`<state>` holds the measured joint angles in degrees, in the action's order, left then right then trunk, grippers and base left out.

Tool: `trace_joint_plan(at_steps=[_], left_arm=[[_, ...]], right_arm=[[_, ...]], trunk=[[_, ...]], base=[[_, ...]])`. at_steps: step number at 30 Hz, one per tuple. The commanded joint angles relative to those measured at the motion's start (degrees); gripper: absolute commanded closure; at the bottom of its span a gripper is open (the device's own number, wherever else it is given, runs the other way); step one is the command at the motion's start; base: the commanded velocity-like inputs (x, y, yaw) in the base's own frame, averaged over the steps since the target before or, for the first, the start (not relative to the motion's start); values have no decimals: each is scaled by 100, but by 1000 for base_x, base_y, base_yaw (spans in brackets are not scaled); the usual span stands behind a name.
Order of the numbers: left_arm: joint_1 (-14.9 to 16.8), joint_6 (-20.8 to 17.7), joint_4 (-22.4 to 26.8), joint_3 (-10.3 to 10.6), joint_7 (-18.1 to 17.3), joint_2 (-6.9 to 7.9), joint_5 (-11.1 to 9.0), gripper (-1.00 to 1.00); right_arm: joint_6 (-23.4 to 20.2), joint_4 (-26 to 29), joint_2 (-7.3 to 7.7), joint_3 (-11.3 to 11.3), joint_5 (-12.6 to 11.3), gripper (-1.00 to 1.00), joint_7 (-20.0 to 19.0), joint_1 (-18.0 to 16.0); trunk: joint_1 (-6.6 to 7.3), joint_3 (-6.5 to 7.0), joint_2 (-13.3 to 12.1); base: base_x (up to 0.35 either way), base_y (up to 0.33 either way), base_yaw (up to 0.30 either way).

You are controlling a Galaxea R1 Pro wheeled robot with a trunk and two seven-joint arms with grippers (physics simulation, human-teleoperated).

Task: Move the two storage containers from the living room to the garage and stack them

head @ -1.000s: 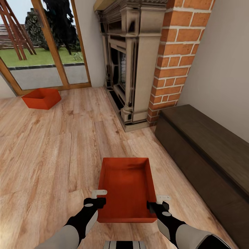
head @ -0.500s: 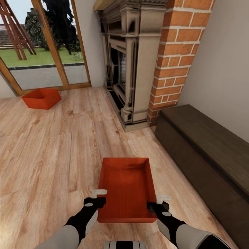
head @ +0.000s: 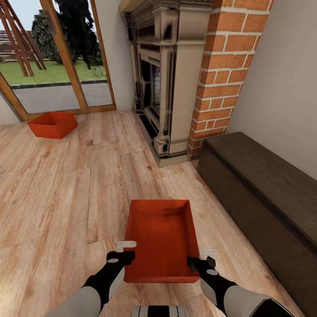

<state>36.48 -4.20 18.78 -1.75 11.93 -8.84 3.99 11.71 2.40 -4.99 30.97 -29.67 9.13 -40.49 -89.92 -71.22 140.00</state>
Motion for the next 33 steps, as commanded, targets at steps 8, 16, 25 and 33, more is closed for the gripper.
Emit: trace_joint_plan(at_steps=[8, 16, 25, 33], left_arm=[[0, -37, 19, -23, 11, -4, 39, -100], [0, -35, 29, -34, 17, -12, 31, -100], [0, -28, 26, -44, 12, -12, 16, -100], [0, -30, 7, -51, -5, -13, 12, 100]], right_arm=[[15, -3, -2, 50, -51, -100, 18, -3], [22, -3, -2, 50, -55, -100, 23, -3], [31, -3, -2, 50, -104, 100, 24, -3], [93, -3, -2, 50, -109, 100, 27, -3]], trunk=[[-87, -76, 163], [-87, -76, 163], [-87, -76, 163], [-87, -76, 163]], base=[[0, 0, 0], [0, 0, 0], [0, 0, 0], [0, 0, 0]])
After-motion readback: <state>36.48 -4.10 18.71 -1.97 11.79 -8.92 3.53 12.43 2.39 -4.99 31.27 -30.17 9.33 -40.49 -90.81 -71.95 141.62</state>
